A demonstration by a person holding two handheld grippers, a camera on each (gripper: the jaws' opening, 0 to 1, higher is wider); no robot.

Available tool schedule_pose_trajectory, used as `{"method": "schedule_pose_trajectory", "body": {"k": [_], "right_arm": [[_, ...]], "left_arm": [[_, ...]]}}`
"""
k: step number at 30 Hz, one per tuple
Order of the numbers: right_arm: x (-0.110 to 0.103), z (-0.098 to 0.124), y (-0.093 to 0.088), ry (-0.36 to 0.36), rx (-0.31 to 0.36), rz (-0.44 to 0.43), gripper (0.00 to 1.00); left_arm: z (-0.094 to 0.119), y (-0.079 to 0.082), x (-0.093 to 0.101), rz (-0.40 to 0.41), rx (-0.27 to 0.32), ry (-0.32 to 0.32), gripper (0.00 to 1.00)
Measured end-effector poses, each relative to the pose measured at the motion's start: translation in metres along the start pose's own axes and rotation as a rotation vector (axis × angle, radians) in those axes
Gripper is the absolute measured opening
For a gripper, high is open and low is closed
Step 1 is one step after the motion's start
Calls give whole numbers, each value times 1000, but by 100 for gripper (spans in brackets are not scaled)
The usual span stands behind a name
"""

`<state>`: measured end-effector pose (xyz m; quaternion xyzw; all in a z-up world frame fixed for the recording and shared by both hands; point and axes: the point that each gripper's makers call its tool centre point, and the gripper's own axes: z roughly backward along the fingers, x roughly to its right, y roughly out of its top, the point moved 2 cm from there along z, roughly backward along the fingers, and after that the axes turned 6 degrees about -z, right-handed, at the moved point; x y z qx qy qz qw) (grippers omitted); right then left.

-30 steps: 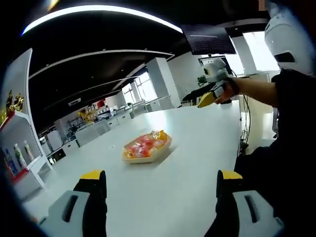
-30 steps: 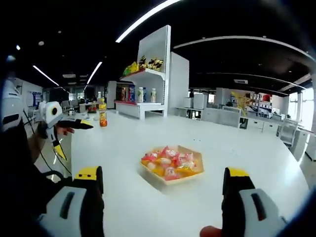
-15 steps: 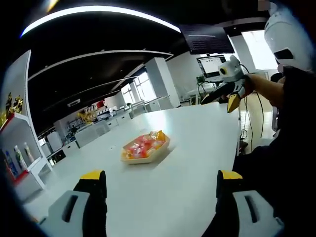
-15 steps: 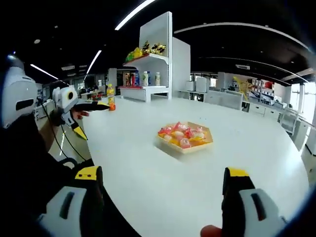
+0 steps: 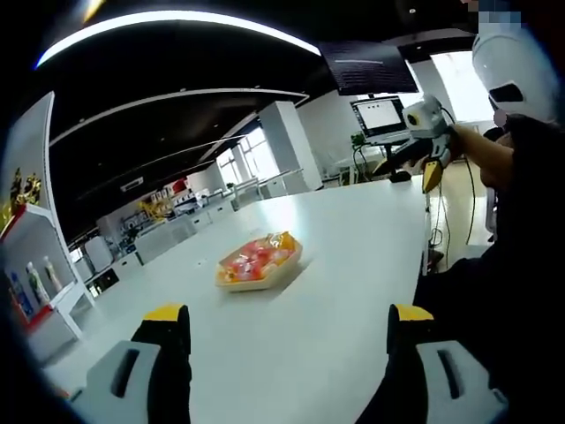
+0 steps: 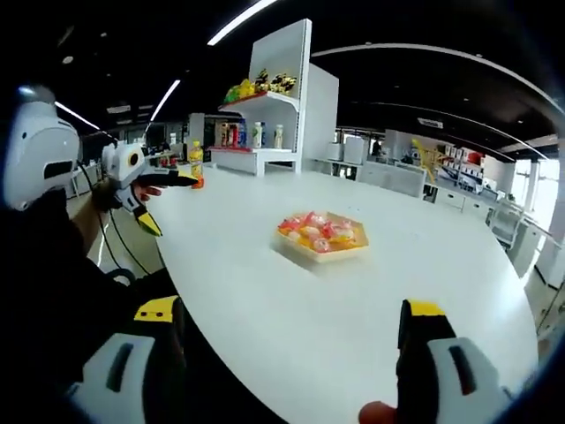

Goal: Pick up the marshmallows scattered on the table and place them into the bowl on the table

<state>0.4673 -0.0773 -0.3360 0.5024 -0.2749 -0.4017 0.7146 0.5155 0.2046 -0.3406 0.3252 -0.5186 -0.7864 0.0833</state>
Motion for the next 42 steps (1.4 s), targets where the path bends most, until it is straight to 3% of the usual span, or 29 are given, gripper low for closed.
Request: {"method": "schedule_pose_trajectory", "body": {"k": [42], "right_arm": [[-4, -2, -9, 1, -26, 24, 97]], "left_arm": [[4, 6, 10, -23, 6, -11, 91]]}}
